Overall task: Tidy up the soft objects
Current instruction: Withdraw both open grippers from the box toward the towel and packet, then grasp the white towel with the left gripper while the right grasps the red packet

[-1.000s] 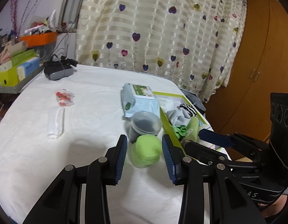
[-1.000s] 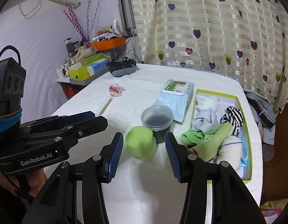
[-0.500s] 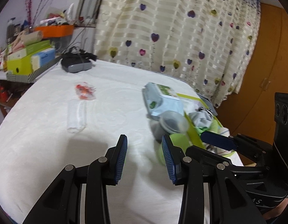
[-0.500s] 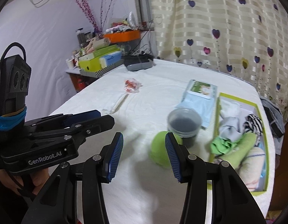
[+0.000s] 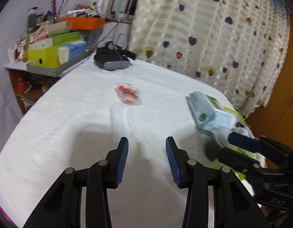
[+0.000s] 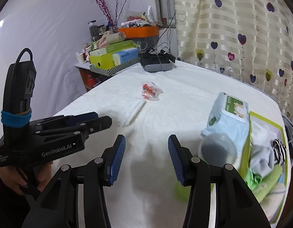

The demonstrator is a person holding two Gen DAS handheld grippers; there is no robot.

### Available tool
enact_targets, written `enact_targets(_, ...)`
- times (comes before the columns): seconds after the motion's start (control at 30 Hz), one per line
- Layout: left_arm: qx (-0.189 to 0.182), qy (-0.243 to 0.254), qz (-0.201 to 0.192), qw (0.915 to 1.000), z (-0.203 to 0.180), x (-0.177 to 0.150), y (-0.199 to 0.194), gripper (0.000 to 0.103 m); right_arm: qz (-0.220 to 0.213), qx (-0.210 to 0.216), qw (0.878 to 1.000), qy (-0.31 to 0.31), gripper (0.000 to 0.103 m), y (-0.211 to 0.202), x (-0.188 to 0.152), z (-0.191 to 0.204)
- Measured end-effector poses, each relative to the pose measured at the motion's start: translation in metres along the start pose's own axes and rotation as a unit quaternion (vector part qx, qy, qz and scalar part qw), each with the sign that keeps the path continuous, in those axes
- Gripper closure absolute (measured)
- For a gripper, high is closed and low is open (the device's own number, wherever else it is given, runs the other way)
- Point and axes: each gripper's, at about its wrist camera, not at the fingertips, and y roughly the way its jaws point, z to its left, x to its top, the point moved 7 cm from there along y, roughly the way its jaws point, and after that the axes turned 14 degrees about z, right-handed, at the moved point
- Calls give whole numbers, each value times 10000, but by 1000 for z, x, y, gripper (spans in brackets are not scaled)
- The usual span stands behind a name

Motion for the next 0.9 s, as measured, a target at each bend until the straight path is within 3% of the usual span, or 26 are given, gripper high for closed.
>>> enact_targets(0.27,239,-173,354,9989,30,26,44,61,-55,37,10000,-42,55,9,21,-3)
enact_targets(0.8,481,-258,826,9951,36,41,112,61,73,-81,9999,113,55,26,40,-25)
enact_targets(0.9,516,-221,753,9956,37,41,111,74,94,-68,9998,134,55,28,45,-27)
